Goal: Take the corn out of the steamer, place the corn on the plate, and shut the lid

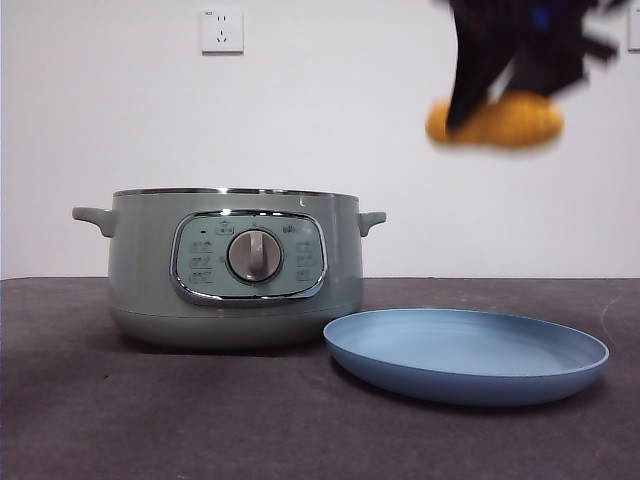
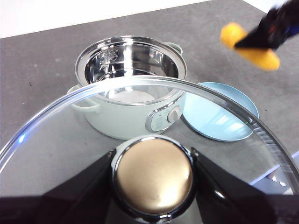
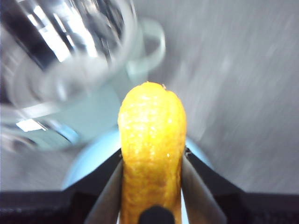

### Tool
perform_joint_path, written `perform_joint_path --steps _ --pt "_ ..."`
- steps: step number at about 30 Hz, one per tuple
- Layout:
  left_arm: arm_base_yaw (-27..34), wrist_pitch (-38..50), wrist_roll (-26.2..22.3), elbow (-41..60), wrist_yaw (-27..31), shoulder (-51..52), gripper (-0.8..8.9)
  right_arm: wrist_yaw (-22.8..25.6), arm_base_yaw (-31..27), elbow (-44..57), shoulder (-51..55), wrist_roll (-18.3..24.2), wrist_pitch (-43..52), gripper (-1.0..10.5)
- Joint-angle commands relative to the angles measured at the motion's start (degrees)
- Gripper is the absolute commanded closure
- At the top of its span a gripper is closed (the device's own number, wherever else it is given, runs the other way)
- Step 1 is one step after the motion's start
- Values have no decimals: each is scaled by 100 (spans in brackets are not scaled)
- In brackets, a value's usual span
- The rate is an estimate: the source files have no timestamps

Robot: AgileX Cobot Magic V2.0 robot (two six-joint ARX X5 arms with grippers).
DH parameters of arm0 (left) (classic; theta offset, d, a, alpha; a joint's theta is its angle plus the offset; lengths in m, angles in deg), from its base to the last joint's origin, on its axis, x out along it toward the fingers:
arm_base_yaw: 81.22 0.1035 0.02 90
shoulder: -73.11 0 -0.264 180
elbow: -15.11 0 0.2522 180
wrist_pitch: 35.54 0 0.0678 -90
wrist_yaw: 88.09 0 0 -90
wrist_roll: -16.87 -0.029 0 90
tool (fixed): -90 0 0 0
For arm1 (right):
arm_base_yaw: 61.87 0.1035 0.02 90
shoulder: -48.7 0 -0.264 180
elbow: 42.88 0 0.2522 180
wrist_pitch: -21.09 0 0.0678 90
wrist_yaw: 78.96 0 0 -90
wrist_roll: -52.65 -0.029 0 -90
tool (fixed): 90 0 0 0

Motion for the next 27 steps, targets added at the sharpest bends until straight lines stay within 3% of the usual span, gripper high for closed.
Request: perform_joint_path --steps 1,16,27 --pt "-11 284 -22 -37 -15 55 821 -155 -4 619 -162 -271 612 963" --pt "-11 284 24 -37 -11 55 821 -310 4 1143 -1694 -417 1803 963" --pt "-11 334 26 -37 -9 55 821 -304 15 1408 -1923 -444 2070 963"
